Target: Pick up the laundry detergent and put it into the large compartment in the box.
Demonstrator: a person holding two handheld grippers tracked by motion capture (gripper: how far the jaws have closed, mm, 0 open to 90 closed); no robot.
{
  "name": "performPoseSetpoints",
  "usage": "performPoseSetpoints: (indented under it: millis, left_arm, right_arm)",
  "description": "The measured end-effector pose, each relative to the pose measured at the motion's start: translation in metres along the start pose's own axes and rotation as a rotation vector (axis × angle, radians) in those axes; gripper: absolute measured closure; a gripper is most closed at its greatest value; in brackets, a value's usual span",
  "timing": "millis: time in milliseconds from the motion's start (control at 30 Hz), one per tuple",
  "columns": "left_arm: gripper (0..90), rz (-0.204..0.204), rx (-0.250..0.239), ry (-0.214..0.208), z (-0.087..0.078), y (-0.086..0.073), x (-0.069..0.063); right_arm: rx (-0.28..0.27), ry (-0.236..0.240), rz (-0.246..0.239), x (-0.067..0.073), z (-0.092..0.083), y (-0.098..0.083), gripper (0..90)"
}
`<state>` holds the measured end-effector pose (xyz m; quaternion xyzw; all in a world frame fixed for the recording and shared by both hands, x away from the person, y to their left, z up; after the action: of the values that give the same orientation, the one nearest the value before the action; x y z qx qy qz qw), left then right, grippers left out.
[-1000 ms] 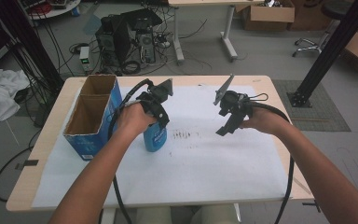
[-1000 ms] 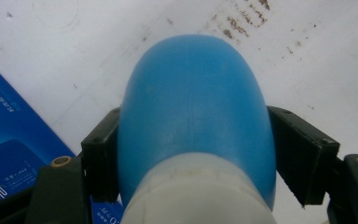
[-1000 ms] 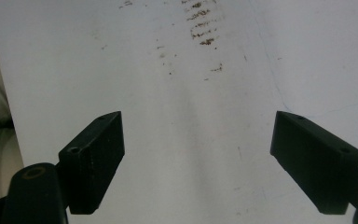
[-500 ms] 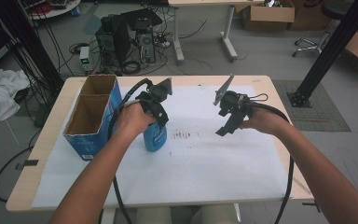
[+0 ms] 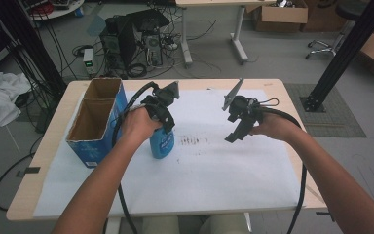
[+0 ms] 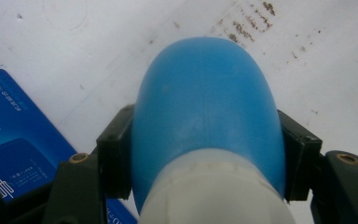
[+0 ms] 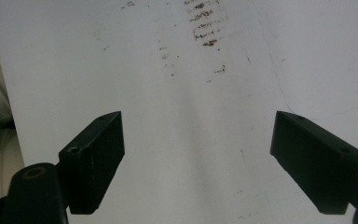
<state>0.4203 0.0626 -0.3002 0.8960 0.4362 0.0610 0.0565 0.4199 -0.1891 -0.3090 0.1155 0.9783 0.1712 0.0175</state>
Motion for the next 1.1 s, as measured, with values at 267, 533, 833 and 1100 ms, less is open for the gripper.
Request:
performPoseSetpoints:
  millis: [267, 533, 833, 1100]
  left_arm:
    - [37.4, 0.004, -0.009, 0.002, -0.001, -0.001, -0.001]
    - [37.8, 0.010, -0.018, -0.002, -0.002, -0.002, 0.000]
    - [37.9, 0.015, -0.042, -0.024, -0.031, -0.004, 0.005]
    - [37.9, 0.010, -0.081, -0.029, -0.071, -0.009, 0.010]
  right_arm:
    - [0.000, 0.001, 0.000, 0.000, 0.000, 0.000, 17.4]
    - [0.001, 0.003, 0.002, -0.001, 0.001, 0.000, 17.5]
    - [0.002, 0.001, 0.007, -0.002, 0.000, -0.003, 17.6]
    - [0.001, 0.002, 0.004, 0.000, -0.002, -0.003, 17.8]
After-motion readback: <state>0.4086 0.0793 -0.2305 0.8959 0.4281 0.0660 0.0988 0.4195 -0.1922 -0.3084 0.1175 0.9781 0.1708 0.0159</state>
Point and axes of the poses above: each handheld gripper's, and its own axes: z roughly forward along the jaws, y roughly out of its top, x roughly to its left, the point moved 1 cm from there along z, roughly forward along the jaws, and after that the axes turned 1 degree about x, right-handed, at the moved point
